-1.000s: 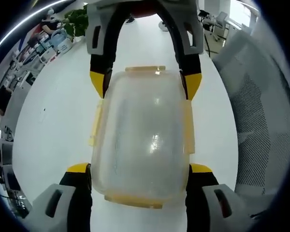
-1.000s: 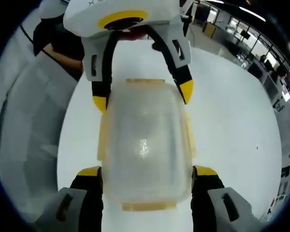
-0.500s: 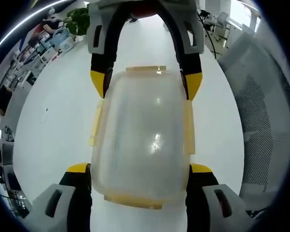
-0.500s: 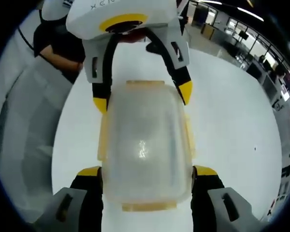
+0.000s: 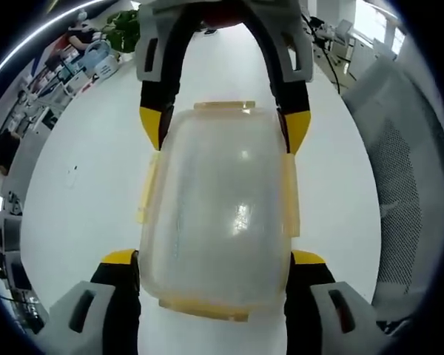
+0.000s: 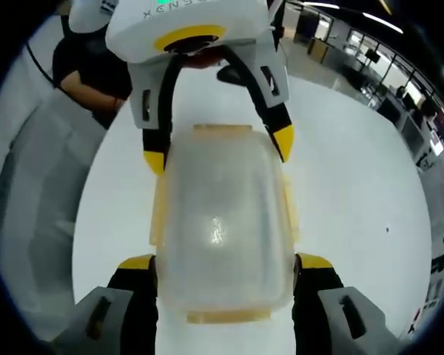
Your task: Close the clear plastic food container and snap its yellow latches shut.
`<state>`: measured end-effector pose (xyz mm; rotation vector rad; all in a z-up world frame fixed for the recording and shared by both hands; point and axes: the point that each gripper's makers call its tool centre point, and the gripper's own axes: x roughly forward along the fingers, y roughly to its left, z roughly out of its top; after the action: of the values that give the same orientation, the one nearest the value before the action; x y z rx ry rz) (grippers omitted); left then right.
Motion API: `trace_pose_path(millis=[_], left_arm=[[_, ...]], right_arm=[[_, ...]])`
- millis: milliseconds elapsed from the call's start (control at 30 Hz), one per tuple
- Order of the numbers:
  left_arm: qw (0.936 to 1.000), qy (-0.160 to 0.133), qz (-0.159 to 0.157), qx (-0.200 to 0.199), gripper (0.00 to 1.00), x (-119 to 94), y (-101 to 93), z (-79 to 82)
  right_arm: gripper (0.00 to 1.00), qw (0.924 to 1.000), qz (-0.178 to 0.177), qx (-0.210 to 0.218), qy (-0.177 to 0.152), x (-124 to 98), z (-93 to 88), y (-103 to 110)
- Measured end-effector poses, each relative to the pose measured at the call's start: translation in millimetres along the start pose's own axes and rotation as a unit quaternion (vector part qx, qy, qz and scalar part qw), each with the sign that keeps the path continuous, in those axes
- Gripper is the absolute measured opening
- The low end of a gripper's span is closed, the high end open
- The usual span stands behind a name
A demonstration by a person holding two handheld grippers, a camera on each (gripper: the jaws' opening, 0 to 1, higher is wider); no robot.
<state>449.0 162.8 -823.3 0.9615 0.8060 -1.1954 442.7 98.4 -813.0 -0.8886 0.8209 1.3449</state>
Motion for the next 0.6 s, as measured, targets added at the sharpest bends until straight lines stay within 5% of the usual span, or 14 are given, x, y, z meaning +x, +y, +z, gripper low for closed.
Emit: trace_pose_path(millis=[600], left_arm=[[0.9999,-0.003,0.008,-0.008,0.83,3.6,6.9,2.5]], right_arm=[[0.75,1.0,0.003,-0.001,-0.002,-0.6,-1.8,-7.6]])
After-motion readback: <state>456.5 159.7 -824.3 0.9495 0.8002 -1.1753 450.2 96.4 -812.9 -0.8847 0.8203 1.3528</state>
